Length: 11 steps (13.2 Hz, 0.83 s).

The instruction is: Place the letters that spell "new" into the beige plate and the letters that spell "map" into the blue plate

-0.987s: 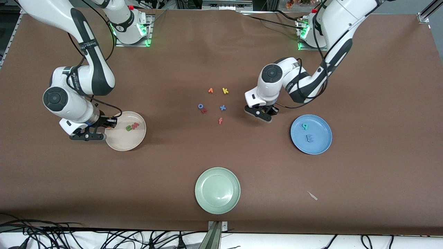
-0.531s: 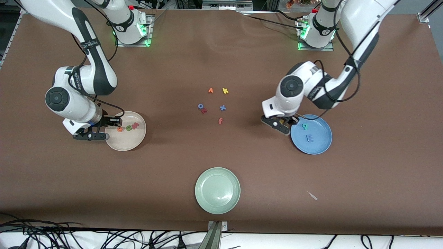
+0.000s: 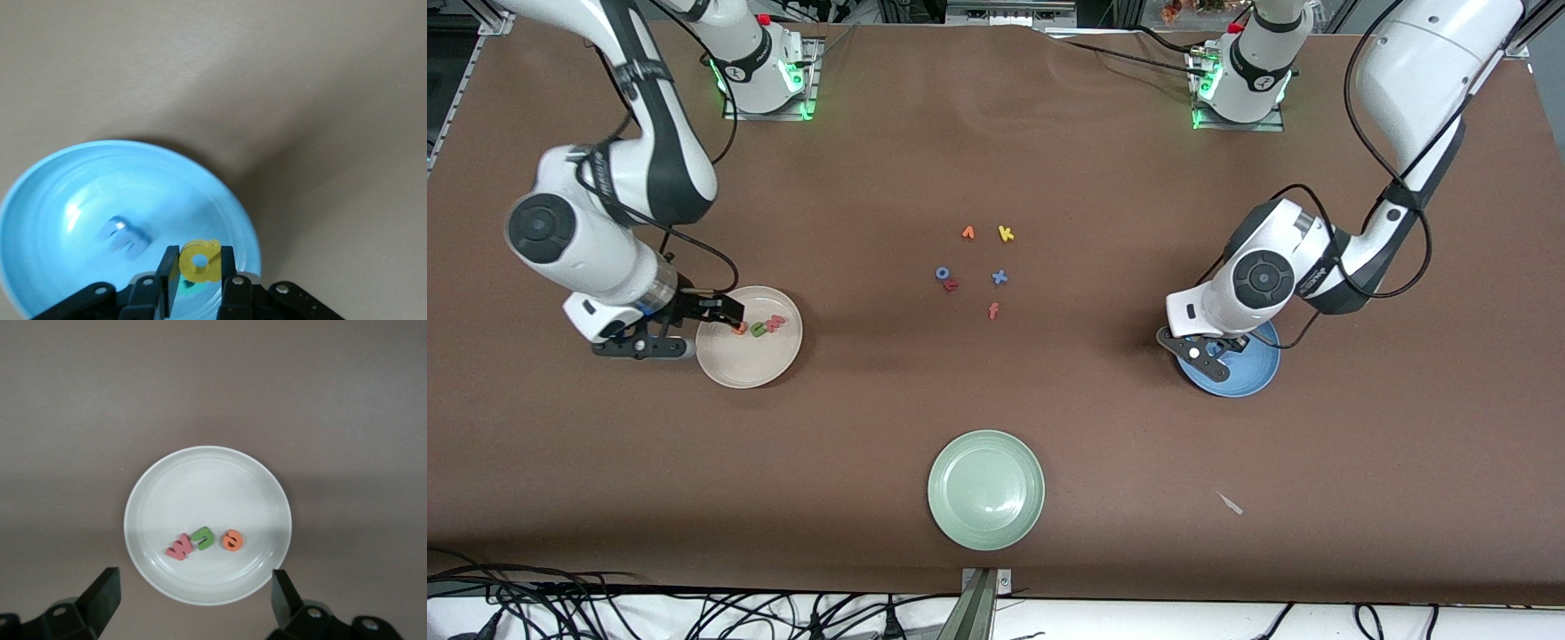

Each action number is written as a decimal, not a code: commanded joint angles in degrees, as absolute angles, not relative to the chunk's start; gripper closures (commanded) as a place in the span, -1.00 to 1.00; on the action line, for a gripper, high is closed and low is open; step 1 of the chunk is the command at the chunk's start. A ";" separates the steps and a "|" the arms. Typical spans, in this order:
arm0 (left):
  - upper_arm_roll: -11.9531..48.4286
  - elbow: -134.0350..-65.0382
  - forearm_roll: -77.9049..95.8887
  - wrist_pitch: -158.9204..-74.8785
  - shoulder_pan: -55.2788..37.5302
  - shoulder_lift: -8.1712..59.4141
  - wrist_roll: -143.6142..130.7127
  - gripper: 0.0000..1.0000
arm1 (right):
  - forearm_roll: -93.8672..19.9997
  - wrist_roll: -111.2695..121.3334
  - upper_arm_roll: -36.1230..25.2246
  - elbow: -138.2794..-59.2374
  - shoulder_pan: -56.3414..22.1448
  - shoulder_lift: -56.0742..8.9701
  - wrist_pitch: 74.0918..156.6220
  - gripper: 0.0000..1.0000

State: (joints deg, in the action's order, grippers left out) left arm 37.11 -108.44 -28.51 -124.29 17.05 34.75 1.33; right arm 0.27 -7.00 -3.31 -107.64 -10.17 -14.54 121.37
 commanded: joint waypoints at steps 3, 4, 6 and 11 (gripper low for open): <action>37.79 -106.71 -27.34 -123.75 18.54 30.08 2.72 -1.00 | -0.09 -6.59 -3.16 -95.47 -9.84 -8.10 103.22 -1.00; 38.05 -105.13 -27.25 -121.57 18.46 28.84 2.64 -1.00 | 0.09 -5.98 -3.25 -93.80 -9.84 -7.22 100.31 -1.00; 40.59 -98.04 -27.16 -111.85 18.11 27.25 2.11 -1.00 | 0.17 -2.30 -3.43 -92.12 -9.84 -5.89 97.39 -1.00; 33.88 -82.47 -21.56 -98.97 8.38 20.93 1.32 -1.00 | 0.35 -0.88 -3.60 -89.13 -9.84 -6.68 95.10 -1.00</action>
